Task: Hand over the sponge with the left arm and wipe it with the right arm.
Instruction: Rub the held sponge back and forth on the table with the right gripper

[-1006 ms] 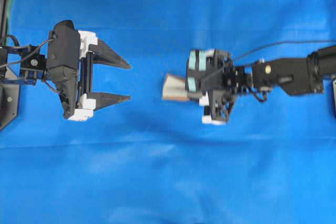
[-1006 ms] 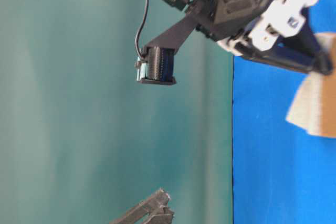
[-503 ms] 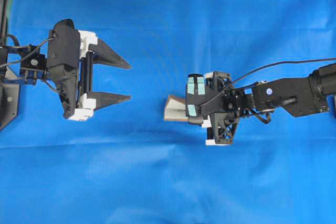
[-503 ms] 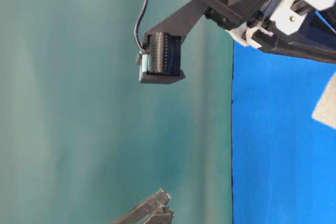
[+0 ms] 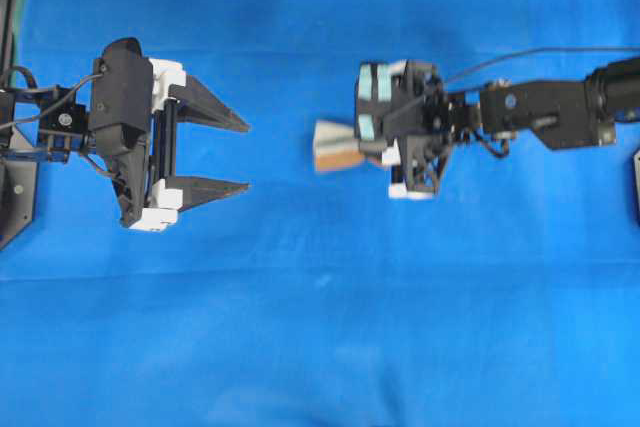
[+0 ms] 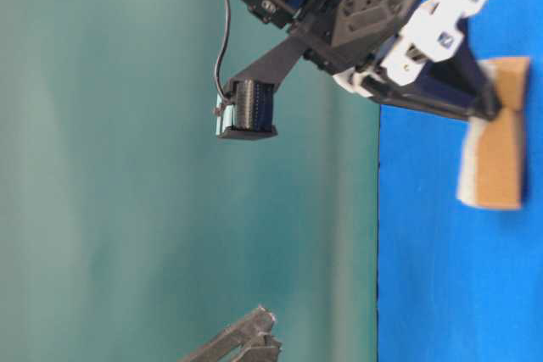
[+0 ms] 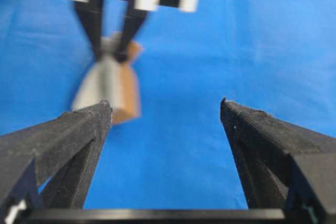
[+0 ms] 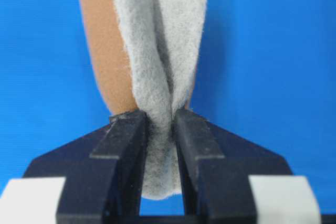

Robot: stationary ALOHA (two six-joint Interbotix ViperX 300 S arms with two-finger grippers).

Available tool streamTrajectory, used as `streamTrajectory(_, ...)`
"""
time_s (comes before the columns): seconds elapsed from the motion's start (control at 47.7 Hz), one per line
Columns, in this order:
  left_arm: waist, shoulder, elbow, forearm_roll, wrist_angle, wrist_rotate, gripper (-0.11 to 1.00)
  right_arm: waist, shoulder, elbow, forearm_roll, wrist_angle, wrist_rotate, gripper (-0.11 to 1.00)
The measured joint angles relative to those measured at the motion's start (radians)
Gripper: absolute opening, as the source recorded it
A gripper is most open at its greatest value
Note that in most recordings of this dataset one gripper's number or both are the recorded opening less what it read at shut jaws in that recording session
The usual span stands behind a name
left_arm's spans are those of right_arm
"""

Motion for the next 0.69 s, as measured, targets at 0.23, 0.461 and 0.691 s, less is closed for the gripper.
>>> streamTrajectory(0.23,0.000,0.000,0.000,0.000,0.000,0.006,0.81,-0.032,0.000,0.000,-0.020,-0.006,0.000,0.26)
streamTrajectory(0.461,0.000,0.000,0.000,0.000,-0.002,0.005,0.81,0.018,0.000,0.002,-0.008,-0.017,0.021,0.26)
streamTrajectory(0.691,0.000,0.000,0.000,0.000,-0.002,0.006,0.81,0.146,0.000,0.002,0.064,-0.017,0.066,0.26)
